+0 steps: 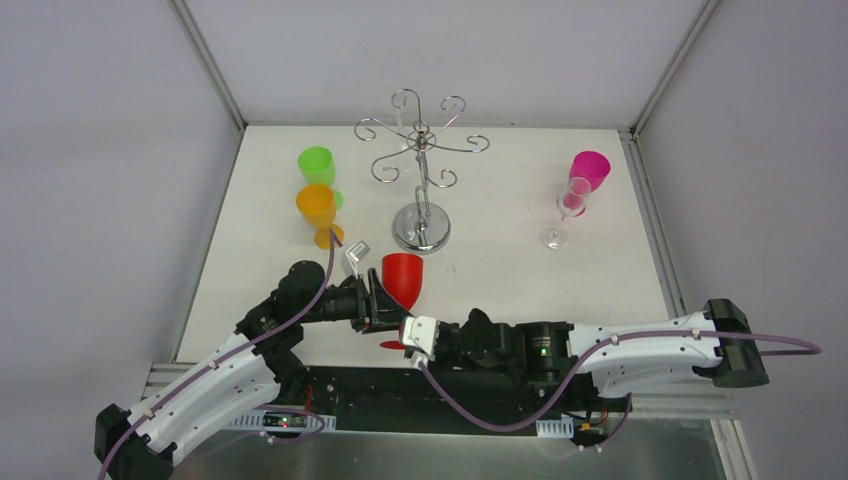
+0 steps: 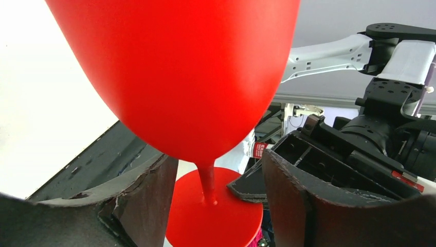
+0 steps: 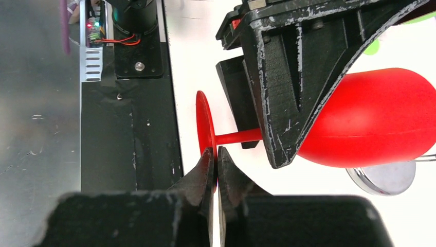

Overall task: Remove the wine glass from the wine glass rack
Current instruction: Place the wine glass at the center of the board.

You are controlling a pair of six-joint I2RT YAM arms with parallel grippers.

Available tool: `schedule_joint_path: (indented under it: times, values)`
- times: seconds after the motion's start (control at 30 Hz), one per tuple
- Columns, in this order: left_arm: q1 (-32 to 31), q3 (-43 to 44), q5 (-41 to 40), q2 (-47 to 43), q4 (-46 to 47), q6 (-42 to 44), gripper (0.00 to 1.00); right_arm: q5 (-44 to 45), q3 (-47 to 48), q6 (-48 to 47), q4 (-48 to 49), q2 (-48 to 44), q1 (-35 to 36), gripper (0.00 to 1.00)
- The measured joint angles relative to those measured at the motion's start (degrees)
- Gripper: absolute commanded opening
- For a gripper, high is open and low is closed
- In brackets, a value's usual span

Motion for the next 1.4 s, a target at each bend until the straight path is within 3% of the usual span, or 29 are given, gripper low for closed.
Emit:
schedule_joint_path:
  times: [0.37,0.8,0.93,1.17,1.4]
  values:
    - [0.0,-0.39,-0.02,-0.48,1.33,-0.66,0.41,3.61,0.24,-0.85,2.47,1.31,0.13,0.0]
    - [0.0,-1.25,-0.9,-0.55,1.66,-0.87,0.01,5.55,0.52,-0.79,2.86,1.84,0.13,0.0]
    - [0.0,-1.25,-0.9,-0.55,1.88,-0.76,0.0,5.64,0.52,-0.63,2.89,1.84,0.13,0.0]
    - [0.0,-1.25,-0.9,-0.55,1.88,-0.55,0.0,5.81,0.61,0.68,2.89,1.7,0.13,0.35]
    - [0.0,-1.25,-0.72,-0.55,1.86,0.7,0.0,7.04,1.09,2.95,1.25,-0.98,0.17,0.47]
